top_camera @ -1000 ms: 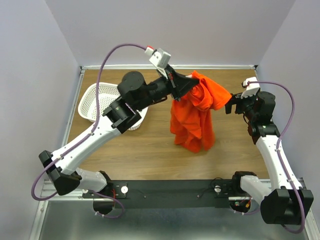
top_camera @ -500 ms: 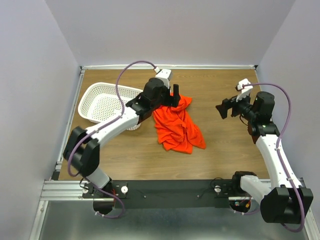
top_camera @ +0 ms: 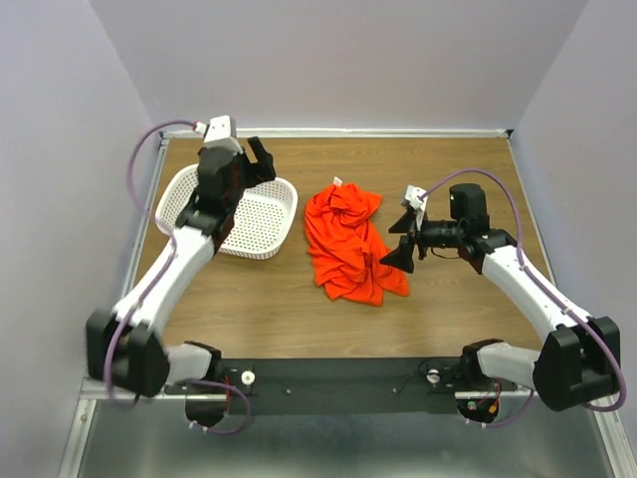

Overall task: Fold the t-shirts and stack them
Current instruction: Flatten the tshirt out

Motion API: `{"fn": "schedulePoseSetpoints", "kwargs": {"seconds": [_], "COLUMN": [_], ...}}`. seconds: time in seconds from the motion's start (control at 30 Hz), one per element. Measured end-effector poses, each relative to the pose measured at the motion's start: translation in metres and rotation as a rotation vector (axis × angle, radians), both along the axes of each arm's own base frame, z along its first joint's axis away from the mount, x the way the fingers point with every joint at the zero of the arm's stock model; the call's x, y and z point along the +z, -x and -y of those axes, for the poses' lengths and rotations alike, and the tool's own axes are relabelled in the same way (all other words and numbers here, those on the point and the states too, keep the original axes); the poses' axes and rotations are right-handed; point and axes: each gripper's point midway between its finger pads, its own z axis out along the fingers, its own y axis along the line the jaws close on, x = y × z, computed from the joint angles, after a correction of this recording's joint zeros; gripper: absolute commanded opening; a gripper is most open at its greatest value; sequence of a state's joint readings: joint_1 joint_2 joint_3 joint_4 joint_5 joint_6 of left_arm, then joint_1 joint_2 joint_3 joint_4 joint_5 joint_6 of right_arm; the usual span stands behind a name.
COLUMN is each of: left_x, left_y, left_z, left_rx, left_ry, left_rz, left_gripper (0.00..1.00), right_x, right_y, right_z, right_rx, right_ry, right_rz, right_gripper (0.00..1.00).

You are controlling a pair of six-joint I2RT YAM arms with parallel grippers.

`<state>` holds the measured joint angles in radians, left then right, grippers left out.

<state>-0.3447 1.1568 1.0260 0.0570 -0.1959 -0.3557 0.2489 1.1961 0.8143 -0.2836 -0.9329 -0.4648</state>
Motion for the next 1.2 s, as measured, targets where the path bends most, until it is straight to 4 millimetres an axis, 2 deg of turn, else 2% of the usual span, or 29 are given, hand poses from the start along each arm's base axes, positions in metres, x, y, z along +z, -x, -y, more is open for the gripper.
{"fn": "schedulePoseSetpoints", "kwargs": {"seconds": [0.03, 0.1, 0.13, 0.2, 0.27, 0.3, 0.43, 0.47, 0.53, 0.6, 0.67, 0.73, 0.8, 1.0, 1.1, 1.13, 1.2], "left_x": [-0.038, -0.093, -0.117, -0.154, -0.162, -0.159, -0.152, -0.154, -0.171, -0.203, -0.229, -0.244, -0.246, -0.234, -0.235, -0.235, -0.236], "left_y": [-0.024, -0.046, -0.054, -0.063, -0.074, -0.091, -0.129, -0.135, -0.147, -0.146, -0.135, -0.123, -0.119, -0.122, -0.12, -0.119, -0.121], "left_z": [-0.002, 0.001, 0.002, 0.004, 0.008, 0.011, 0.017, 0.017, 0.013, 0.004, -0.004, -0.012, -0.017, -0.024, -0.028, -0.03, -0.034], "left_rx": [0.028, 0.07, 0.097, 0.151, 0.209, 0.248, 0.313, 0.327, 0.369, 0.42, 0.462, 0.493, 0.513, 0.538, 0.543, 0.546, 0.547], "left_ry": [0.032, 0.085, 0.111, 0.165, 0.229, 0.271, 0.347, 0.362, 0.372, 0.363, 0.345, 0.325, 0.308, 0.287, 0.277, 0.274, 0.266], "left_rz": [-0.125, -0.313, -0.4, -0.537, -0.617, -0.64, -0.667, -0.676, -0.726, -0.804, -0.88, -0.929, -0.943, -0.915, -0.928, -0.931, -0.933], "left_gripper": [0.91, 0.91, 0.91, 0.91, 0.91, 0.92, 0.88, 0.87, 0.87, 0.87, 0.87, 0.87, 0.87, 0.83, 0.74, 0.66, 0.57], "right_x": [-0.003, -0.003, -0.002, 0.002, 0.008, 0.011, 0.015, 0.015, 0.016, 0.019, 0.022, 0.023, 0.024, 0.024, 0.025, 0.026, 0.027], "right_y": [-0.001, -0.005, -0.006, -0.007, -0.007, -0.007, -0.007, -0.007, -0.008, -0.007, -0.007, -0.007, -0.007, -0.007, -0.008, -0.008, -0.008], "right_z": [0.002, 0.005, 0.007, 0.01, 0.012, 0.013, 0.014, 0.014, 0.015, 0.016, 0.016, 0.017, 0.017, 0.017, 0.018, 0.019, 0.019], "right_rx": [-0.014, -0.039, -0.05, -0.068, -0.083, -0.087, -0.094, -0.095, -0.1, -0.104, -0.107, -0.109, -0.11, -0.114, -0.121, -0.123, -0.127], "right_ry": [0.013, 0.031, 0.038, 0.048, 0.051, 0.05, 0.05, 0.051, 0.053, 0.053, 0.051, 0.05, 0.051, 0.053, 0.056, 0.056, 0.057], "right_rz": [-0.006, 0.006, 0.017, 0.044, 0.075, 0.085, 0.101, 0.101, 0.106, 0.116, 0.128, 0.134, 0.136, 0.137, 0.144, 0.148, 0.154], "right_gripper": [1.0, 1.0, 1.0, 1.0, 1.0, 1.0, 1.0, 1.0, 1.0, 1.0, 1.0, 1.0, 1.0, 1.0, 1.0, 1.0, 1.0]}}
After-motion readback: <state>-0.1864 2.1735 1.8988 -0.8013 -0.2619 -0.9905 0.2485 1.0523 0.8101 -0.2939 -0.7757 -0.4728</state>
